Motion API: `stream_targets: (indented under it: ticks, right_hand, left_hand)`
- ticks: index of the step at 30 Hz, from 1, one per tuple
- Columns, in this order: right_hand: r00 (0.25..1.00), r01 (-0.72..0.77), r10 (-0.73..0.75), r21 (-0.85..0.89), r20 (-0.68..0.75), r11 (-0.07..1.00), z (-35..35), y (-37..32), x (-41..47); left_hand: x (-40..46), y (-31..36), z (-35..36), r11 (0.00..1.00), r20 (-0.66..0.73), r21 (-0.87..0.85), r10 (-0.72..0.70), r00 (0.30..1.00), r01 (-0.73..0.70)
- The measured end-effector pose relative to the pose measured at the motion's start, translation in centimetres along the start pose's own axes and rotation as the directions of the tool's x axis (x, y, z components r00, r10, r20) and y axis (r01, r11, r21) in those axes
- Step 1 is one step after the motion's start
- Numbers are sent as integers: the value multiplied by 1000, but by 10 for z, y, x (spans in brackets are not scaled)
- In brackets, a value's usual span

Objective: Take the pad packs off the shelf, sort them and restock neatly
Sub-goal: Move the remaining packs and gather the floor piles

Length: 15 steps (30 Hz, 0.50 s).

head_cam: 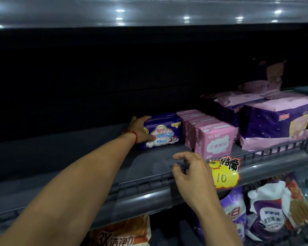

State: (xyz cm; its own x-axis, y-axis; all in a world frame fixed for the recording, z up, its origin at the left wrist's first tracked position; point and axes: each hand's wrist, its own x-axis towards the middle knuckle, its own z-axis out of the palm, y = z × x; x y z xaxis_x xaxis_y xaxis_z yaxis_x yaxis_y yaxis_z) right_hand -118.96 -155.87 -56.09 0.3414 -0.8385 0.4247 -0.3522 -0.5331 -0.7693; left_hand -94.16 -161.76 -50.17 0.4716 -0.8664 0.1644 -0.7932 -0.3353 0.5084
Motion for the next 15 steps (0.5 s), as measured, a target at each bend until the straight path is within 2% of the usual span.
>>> stream_targets:
  ticks: [12, 15]
  right_hand:
    - [1000, 28, -28, -34, -1, 999, -1, -1, 3]
    - [991, 121, -124, -65, -52, 991, -2, -8, -3]
  left_hand:
    - [-1, -1, -12, 1000, 31, -19, 1, 1000, 0]
    - [-25, 0, -29, 999, -54, -49, -2, 999, -1]
